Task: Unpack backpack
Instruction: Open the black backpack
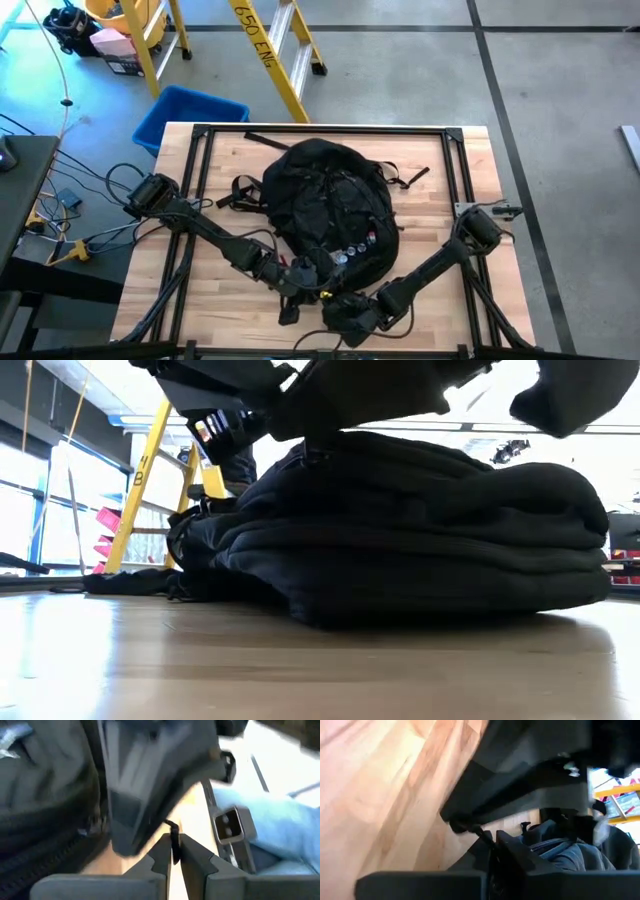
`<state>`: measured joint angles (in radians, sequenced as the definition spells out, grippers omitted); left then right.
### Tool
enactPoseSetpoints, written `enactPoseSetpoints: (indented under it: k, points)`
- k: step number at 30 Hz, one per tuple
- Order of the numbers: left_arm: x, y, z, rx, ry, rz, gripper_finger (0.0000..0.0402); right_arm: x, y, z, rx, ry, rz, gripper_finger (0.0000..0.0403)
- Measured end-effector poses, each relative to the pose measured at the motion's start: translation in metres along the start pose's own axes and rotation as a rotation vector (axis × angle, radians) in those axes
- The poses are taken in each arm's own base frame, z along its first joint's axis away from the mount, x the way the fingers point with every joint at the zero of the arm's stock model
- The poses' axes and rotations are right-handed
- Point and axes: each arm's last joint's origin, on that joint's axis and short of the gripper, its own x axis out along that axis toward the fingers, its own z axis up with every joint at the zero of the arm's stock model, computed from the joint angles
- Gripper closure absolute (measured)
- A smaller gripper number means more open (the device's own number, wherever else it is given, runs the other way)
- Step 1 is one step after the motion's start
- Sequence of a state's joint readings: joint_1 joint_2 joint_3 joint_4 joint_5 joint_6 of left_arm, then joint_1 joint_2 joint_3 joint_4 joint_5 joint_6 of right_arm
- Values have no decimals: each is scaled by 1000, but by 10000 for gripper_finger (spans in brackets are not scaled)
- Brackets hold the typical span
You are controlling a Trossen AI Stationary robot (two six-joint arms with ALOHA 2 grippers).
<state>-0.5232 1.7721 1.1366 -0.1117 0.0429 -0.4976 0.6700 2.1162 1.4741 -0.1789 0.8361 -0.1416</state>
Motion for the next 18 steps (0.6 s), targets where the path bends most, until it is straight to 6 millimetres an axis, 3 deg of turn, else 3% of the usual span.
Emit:
enactPoseSetpoints:
  k: [3, 6, 14, 18]
  points:
    - [-11, -5, -11, 0, 132, -20, 364, -8, 6, -1, 6, 3, -15, 401]
    - [-25, -7, -19, 57, 194, 76, 357, -14, 12, -3, 7, 16, -10, 402]
    - [-35, -20, -8, 575, -40, 389, 350, -19, 16, -4, 24, 24, -23, 402]
    - [-33, -9, 4, 642, -78, 408, 319, -19, 16, -4, 25, 24, -15, 403]
